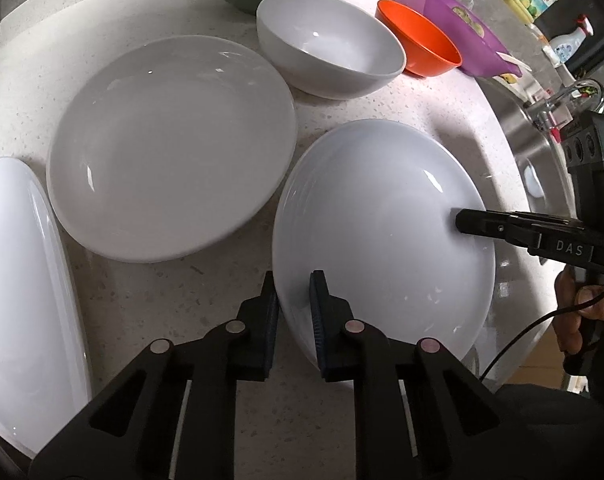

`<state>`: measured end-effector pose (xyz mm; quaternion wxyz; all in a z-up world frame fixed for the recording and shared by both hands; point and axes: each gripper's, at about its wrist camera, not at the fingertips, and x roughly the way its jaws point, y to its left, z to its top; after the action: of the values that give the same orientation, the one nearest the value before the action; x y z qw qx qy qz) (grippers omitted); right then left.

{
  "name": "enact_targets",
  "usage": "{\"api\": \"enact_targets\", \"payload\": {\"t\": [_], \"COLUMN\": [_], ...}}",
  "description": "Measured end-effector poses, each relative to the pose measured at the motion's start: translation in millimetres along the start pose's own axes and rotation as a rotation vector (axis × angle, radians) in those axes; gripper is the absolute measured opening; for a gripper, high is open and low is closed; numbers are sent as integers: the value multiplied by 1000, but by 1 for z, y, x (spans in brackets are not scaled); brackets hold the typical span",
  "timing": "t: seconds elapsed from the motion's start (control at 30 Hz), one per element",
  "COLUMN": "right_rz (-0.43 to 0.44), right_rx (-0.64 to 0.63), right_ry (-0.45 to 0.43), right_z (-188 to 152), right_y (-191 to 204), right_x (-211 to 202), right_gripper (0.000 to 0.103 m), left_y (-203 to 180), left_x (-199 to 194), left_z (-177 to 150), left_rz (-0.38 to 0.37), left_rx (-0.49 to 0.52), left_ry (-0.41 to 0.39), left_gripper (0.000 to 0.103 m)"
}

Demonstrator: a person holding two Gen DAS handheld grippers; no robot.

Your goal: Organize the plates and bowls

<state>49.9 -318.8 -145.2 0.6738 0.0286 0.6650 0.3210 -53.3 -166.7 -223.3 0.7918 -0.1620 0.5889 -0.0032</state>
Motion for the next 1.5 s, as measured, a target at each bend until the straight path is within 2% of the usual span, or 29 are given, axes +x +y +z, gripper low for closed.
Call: {"api": "enact_targets", "payload": {"t": [0.23,0.37,0.5,0.63,0.8,0.97,1.13,1.5], "right_rz": [-4,10,33,69,112,98,51,-69], "right_rx": [60,48,10,-50,-140,-171,-123,-65], "right_ry": [-1,-5,-28,-49,-35,16,55,51], "right_z": [-5,-6,-2,8,24,29,26,18], "right_y": [3,19,51,101,185,251,270,271], "right_x": [-4,-18,-34,-36,6,69,117,139], "right_gripper": [10,10,10,10,10,10,10,12], "left_y": [-4,0,14,52,131,219,260,282], "left_x": [-12,-39,-75,-116,-155,-157,-134,-107], "left_z": [-6,-12,-12,-17,-32,-44,-45,-37], "left_rz": [12,1,3,32,87,122,123,74], "left_rx": [-14,-34,-53,-89,-146,-183,-148,-57], "left_ry": [12,-10,-56,-108,-144,-112,-68,-30], "left_gripper": [13,13,13,13,13,13,13,14]}}
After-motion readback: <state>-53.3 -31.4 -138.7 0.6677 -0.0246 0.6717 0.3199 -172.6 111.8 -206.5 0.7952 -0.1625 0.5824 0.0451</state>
